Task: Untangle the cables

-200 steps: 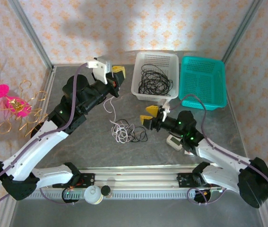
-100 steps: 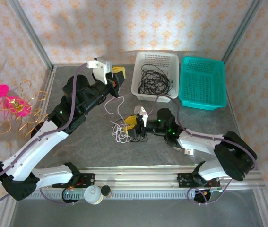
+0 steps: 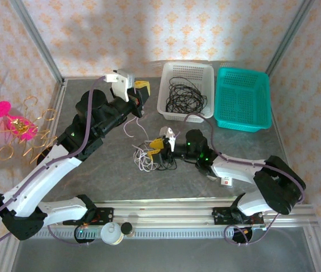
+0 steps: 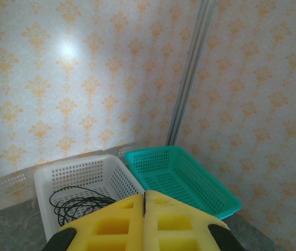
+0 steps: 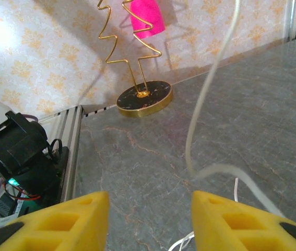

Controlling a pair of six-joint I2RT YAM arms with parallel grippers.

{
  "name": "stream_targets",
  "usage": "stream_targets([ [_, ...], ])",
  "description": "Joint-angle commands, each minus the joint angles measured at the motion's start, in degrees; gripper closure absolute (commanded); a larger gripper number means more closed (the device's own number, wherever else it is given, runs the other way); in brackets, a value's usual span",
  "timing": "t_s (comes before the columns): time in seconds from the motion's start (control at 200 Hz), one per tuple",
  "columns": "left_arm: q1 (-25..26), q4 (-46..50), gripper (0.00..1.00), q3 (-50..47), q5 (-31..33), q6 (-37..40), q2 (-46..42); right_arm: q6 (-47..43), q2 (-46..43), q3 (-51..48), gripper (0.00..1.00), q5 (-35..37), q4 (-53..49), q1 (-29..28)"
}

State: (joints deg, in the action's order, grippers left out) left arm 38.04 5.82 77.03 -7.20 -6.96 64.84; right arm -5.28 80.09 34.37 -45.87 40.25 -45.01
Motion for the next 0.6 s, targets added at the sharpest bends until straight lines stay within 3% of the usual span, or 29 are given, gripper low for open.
stream_targets([
  [0.0,0.3,0.0,1.0,0.4,-0.3,1.0,-1.1,-3.7,-1.9,0.5,0.49,3.0,0.2,-0.1],
  [0.15,0.3,0.3,1.0,1.1,-0.8,0.8,-1.1,-8.6,-0.4,0.9,0.48,8.8,-1.8,-0.1],
  [0.325,0.3,0.0,1.0,1.5,-1.7,0.2,-0.9,-9.1,5.1,3.2,0.54,-0.5,-0.4,-1.0],
  [0.591,0.2,0.1,1.0,1.8,-1.4,0.0,-0.8,-10.4,15.0,10.9,0.76,1.1,-0.8,-2.8],
])
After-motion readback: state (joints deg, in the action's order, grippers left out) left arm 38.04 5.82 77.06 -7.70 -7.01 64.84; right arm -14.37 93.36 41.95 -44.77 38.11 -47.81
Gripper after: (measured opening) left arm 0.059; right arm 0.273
